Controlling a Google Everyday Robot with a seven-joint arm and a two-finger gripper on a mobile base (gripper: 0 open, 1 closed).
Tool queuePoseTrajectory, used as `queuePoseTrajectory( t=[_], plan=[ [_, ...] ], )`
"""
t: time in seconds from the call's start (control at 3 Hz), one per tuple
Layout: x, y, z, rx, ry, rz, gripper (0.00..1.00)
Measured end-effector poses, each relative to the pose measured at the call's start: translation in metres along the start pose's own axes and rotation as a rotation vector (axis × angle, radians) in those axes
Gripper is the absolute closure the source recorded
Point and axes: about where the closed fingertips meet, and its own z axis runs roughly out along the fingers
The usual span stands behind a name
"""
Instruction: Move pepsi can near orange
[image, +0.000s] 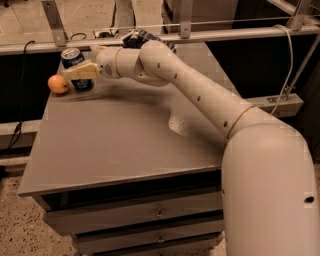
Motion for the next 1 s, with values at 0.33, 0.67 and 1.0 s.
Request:
queuePoseTrajectory(
  t=[0.33, 0.67, 1.0],
  plan=[
    [-0.005, -0.004, -0.027, 0.035, -0.002, -0.018, 0.00],
    [-0.014, -0.006, -0.094, 0.064, 0.026, -0.089, 0.00],
    [-0.024, -0.006, -0.186, 0.125, 0.065, -0.155, 0.00]
  ],
)
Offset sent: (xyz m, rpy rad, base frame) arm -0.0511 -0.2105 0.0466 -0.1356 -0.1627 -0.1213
